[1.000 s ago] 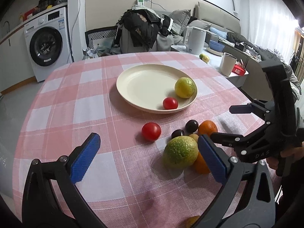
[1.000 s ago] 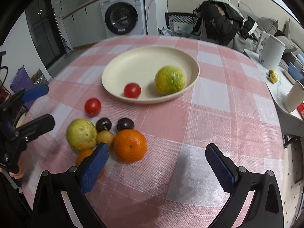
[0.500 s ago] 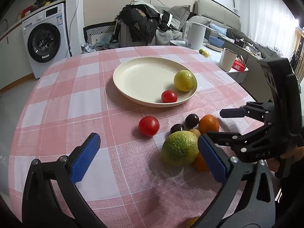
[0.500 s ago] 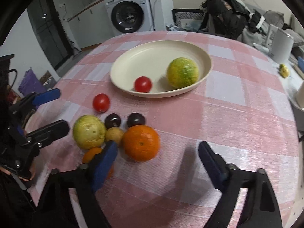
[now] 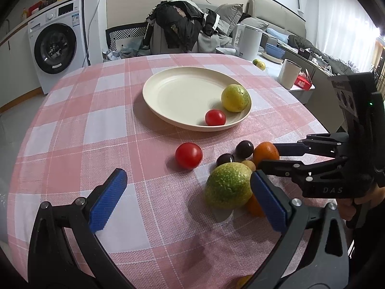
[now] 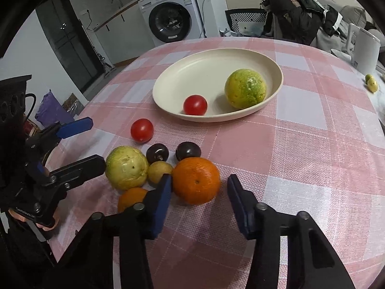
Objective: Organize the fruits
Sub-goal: 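Grasp a large green citrus with the left tool while the right tool grasps a mandarin orange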
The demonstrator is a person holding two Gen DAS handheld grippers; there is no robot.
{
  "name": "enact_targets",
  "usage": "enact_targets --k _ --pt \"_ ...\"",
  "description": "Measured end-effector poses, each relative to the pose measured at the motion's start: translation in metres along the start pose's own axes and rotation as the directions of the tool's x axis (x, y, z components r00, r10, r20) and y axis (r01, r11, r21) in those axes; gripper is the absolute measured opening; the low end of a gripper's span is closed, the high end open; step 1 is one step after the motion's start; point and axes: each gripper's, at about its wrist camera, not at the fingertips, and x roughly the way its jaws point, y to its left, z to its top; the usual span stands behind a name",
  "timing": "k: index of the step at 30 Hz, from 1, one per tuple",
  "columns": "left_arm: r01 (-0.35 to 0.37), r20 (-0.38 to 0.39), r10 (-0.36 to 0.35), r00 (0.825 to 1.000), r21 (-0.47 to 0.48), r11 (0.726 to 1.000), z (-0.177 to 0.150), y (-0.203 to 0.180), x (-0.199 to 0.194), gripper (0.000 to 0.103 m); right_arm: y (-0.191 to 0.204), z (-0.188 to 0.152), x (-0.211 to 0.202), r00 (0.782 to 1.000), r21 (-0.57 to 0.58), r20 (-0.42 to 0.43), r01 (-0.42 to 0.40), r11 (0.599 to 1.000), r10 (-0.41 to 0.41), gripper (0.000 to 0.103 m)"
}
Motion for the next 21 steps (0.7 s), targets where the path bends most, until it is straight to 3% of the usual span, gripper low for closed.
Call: enact_targets --k 7,15,19,21 --pt "0.003 -0.012 -0.003 1.000 0.003 1.000 -0.002 -0.001 0.002 0.102 0.009 -0.002 -0.004 1.000 -0.033 0.009 -0.002 0.999 0.002 0.040" --pt "0.006 -0.061 -0.007 0.998 -0.014 1.000 -0.005 -0.004 0.011 0.102 0.008 0.004 -0.028 0.993 -0.015 0.110 -0.049 0.999 0.050 0.040" --pt "0.046 -0.093 -0.051 0.994 -0.054 0.998 -0.007 -0.004 0.019 0.100 0.008 0.006 -0.033 0.991 -0.002 0.127 -0.048 0.999 0.048 0.040" --pt "0.076 -0.095 -0.082 0.992 -0.073 0.994 -0.009 -0.004 0.022 0.093 0.007 0.006 -0.033 0.990 0.002 0.131 -0.045 0.999 0.044 0.040"
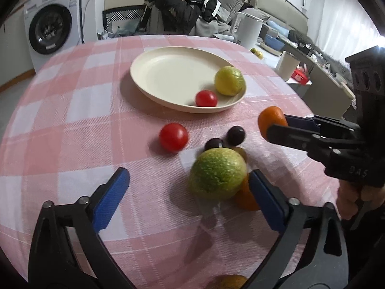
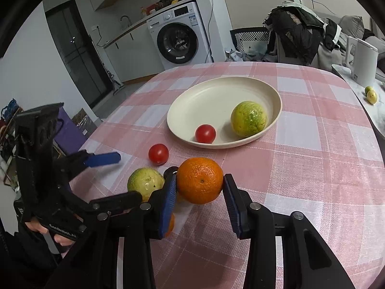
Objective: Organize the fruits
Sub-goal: 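Grasp a large green citrus with the left tool while the right tool grasps a mandarin orange, then lift the green citrus and orange and carry both over the cream plate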
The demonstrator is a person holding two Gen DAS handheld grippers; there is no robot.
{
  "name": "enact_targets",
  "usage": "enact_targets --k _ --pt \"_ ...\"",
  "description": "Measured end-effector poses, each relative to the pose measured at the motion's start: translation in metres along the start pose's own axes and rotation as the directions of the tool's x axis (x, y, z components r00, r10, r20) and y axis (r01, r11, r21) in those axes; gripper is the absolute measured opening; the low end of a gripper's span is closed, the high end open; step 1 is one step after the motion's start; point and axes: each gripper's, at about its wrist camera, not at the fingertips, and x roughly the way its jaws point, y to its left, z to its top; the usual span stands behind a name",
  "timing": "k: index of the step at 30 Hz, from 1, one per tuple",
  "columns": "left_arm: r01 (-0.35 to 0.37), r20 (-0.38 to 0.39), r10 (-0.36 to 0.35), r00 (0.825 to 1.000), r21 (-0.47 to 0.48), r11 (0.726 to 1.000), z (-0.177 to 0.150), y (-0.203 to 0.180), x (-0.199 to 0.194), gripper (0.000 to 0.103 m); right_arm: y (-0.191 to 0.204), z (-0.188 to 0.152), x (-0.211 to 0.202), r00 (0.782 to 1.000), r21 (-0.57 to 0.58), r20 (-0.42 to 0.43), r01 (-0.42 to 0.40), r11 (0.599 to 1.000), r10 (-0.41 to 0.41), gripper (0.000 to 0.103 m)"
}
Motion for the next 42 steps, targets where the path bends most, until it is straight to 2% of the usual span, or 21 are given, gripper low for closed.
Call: enact_targets --k 2,6,8,10,28,34,42 --pt "0.048 -0.017 -0.048 0.999 -0.016 0.999 0.000 -0.001 0.004 0.083 -0.002 0.001 -0.002 1.000 0.006 0.015 0.012 1.000 -0.012 0.040" --pt "0.110 -0.027 -0.112 0.993 -0.065 0.992 -0.001 0.002 0.008 0.071 -0.005 0.001 -0.006 0.999 0.022 0.030 0.015 1.000 -0.016 0.040" --pt "0.154 -0.028 -0.157 0.987 -0.092 0.984 -0.001 0.004 0.009 0.058 -0.006 0.001 -0.006 0.999 0.028 0.032 0.015 0.999 -0.016 0.040" --pt "0.177 -0.031 -0.181 0.983 -0.107 0.978 -0.001 0.006 0.010 0.050 -0.007 0.001 -0.008 0.999 0.032 0.041 0.015 0.999 -0.017 0.040" --pt "0.149 0.000 -0.149 0.989 -0.064 0.987 -0.003 0.006 0.002 0.049 -0.011 0.002 -0.012 0.998 0.047 0.058 0.022 0.999 -0.024 0.040" --pt "0.150 0.025 -0.149 0.989 -0.052 0.987 -0.001 0.006 -0.006 0.045 -0.013 0.002 -0.013 0.998 0.051 0.058 0.030 0.998 -0.033 0.040" --pt "0.150 0.015 -0.149 0.989 -0.056 0.987 -0.002 0.007 -0.005 0.046 -0.019 0.001 -0.010 0.998 0.076 0.036 0.046 0.996 -0.049 0.040"
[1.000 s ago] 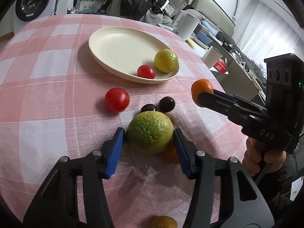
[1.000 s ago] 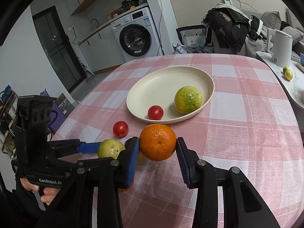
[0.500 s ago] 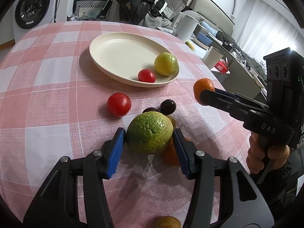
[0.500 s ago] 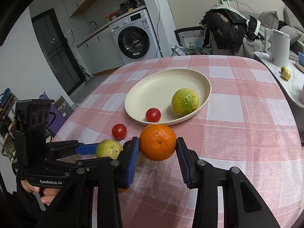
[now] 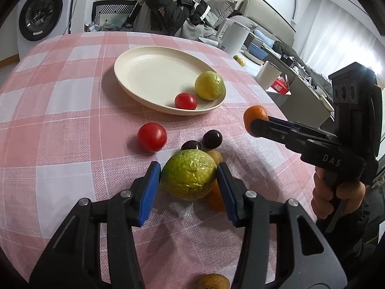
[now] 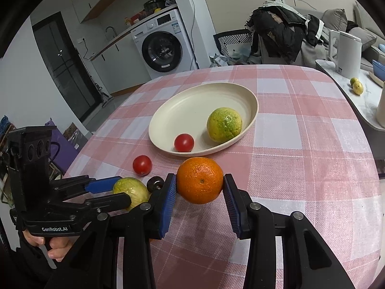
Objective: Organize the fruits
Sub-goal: 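Lift the green citrus and orange and carry both over the cream plate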
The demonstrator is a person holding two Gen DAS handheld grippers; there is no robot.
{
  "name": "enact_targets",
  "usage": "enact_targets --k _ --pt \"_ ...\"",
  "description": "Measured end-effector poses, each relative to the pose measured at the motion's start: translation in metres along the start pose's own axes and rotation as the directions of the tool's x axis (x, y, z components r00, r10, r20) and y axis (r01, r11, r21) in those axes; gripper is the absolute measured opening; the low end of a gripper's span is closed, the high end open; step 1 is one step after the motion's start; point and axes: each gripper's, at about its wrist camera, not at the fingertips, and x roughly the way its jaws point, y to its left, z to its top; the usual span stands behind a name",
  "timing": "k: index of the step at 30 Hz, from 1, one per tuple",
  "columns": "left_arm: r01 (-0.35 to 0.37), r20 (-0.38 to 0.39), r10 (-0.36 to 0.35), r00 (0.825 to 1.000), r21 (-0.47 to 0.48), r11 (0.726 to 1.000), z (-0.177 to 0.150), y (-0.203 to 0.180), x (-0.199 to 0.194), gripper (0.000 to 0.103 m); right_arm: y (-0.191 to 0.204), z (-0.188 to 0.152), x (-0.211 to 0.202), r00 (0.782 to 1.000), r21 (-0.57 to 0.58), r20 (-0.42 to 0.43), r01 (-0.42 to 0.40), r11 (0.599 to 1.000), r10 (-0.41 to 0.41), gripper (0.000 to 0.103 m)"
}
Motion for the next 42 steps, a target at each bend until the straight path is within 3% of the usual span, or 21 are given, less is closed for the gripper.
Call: enact_targets --k 8,14,27,42 --pt "0.029 -0.041 -0.032 0.999 -0.062 0.998 -0.003 0.010 0.010 0.046 0.003 -0.001 0.000 1.000 -0.010 -0.003 -0.004 1.000 0.004 0.040" --pt "-0.015 -0.019 0.014 1.000 -0.020 1.000 -0.003 0.005 0.007 0.046 0.002 -0.001 0.000 1.000 -0.008 -0.005 -0.005 1.000 0.005 0.040" --pt "-0.085 0.083 0.084 0.993 0.008 0.996 0.003 0.002 -0.016 0.046 0.003 -0.001 -0.003 1.000 -0.010 0.020 -0.011 1.000 0.011 0.040" --pt "-0.079 0.206 0.066 0.976 0.058 0.995 0.013 0.000 -0.044 0.046 0.009 0.003 -0.007 0.999 -0.041 0.052 -0.002 0.999 0.004 0.040"
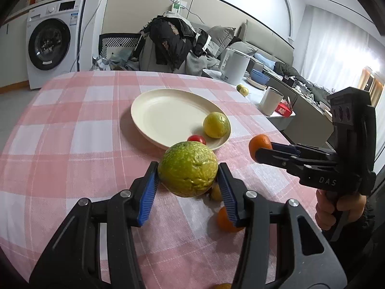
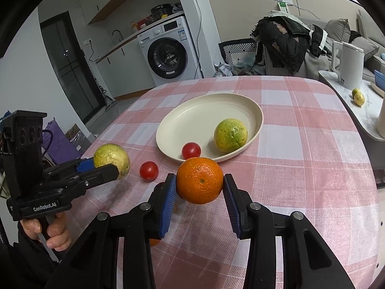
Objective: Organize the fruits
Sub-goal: 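Lift the green citrus and orange and carry both over the cream plate, then open the left tool to drop the citrus while the right tool releases the orange on the plate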
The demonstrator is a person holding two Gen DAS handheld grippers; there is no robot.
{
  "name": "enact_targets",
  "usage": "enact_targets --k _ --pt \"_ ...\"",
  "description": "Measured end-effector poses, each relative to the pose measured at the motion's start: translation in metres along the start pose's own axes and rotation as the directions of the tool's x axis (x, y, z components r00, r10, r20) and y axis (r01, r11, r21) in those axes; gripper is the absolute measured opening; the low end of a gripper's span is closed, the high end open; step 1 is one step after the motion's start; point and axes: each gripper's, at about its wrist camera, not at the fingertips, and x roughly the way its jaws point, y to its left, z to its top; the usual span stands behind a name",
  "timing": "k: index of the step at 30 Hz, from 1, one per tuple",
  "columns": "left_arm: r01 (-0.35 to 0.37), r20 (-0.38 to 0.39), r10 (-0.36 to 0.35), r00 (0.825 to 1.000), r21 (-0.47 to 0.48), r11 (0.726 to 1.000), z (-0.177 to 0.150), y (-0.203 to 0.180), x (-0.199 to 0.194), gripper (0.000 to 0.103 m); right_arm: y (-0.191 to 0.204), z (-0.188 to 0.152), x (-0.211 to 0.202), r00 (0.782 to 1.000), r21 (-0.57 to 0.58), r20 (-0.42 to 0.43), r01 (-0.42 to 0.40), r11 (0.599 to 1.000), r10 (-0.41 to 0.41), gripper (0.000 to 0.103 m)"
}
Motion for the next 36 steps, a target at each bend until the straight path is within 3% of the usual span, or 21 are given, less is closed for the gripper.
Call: enact_targets --k 13,22,29,36 --pt "-0.050 0.017 0.050 0.999 -0.005 0.999 0.025 0.010 0.018 0.046 0.007 0.020 0.022 0.999 -0.026 -0.036 -0.015 1.000 0.014 0.040" --pt "-0.089 0.017 0.089 0.996 0.010 0.996 0.046 0.016 0.054 0.046 0.000 0.039 0.048 0.998 0.021 -0.047 -0.031 0.999 0.032 0.040" --pt "-0.120 0.006 0.120 0.993 -0.005 0.993 0.056 0.028 0.078 0.046 -0.005 0.051 0.061 0.998 0.037 -0.066 0.002 0.999 0.001 0.040" --pt "-0.138 0.000 0.138 0.990 -0.006 0.990 0.061 0.035 0.094 0.046 -0.011 0.067 0.067 0.999 0.046 -0.030 0.042 0.998 -0.040 0.040"
